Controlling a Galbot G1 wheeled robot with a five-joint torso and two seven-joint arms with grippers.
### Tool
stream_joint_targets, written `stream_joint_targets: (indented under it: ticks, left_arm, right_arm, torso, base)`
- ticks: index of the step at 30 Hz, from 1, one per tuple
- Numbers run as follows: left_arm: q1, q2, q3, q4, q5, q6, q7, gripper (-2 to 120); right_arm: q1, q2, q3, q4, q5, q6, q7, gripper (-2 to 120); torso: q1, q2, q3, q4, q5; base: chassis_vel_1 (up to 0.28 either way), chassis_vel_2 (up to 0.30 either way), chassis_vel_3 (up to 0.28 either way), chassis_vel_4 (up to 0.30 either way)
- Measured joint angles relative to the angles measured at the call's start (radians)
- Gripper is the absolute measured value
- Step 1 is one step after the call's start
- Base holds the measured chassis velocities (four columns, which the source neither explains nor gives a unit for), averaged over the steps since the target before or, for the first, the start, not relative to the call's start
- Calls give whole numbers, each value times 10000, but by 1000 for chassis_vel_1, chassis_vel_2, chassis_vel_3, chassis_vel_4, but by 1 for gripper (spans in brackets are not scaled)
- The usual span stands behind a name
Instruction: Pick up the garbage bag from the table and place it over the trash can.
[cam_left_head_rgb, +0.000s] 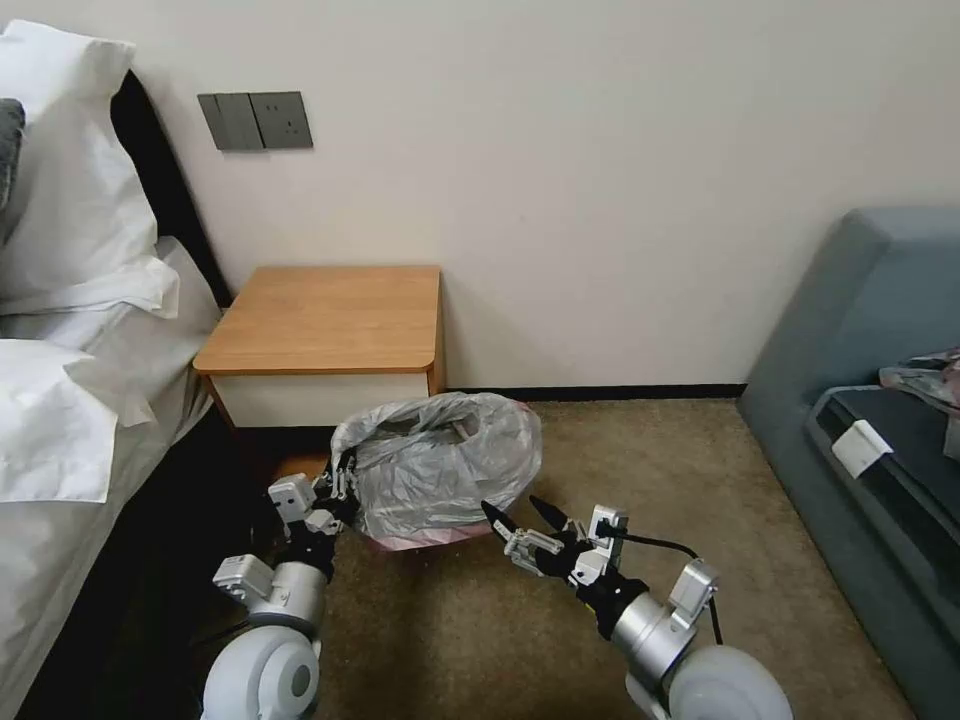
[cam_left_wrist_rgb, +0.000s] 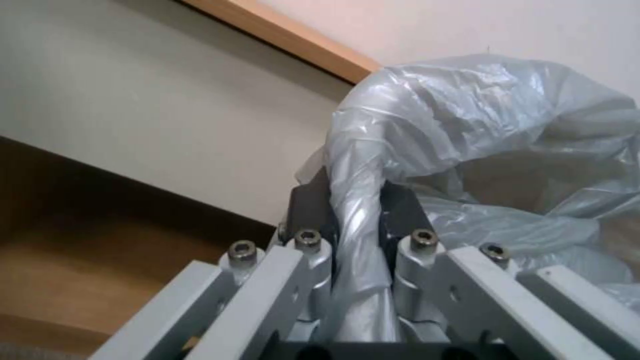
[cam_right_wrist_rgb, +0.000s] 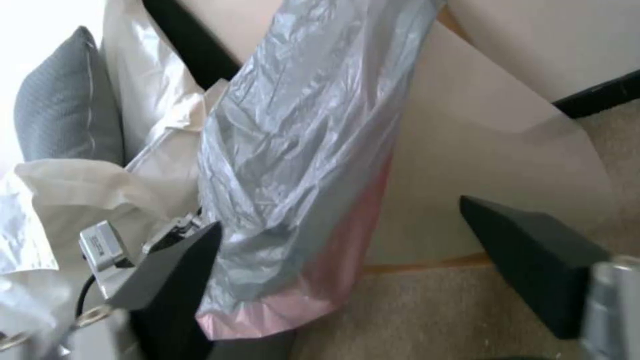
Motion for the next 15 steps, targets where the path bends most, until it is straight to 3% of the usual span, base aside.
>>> stream_joint_targets:
  ticks: [15]
  left_arm:
    - [-33, -1, -39, -2, -93, 90, -48, 6]
  right_arm:
    - [-56, -61, -7, -27, -248, 93, -410, 32]
  torso:
    - [0, 0, 0, 0, 0]
  base:
    - [0, 0, 0, 0]
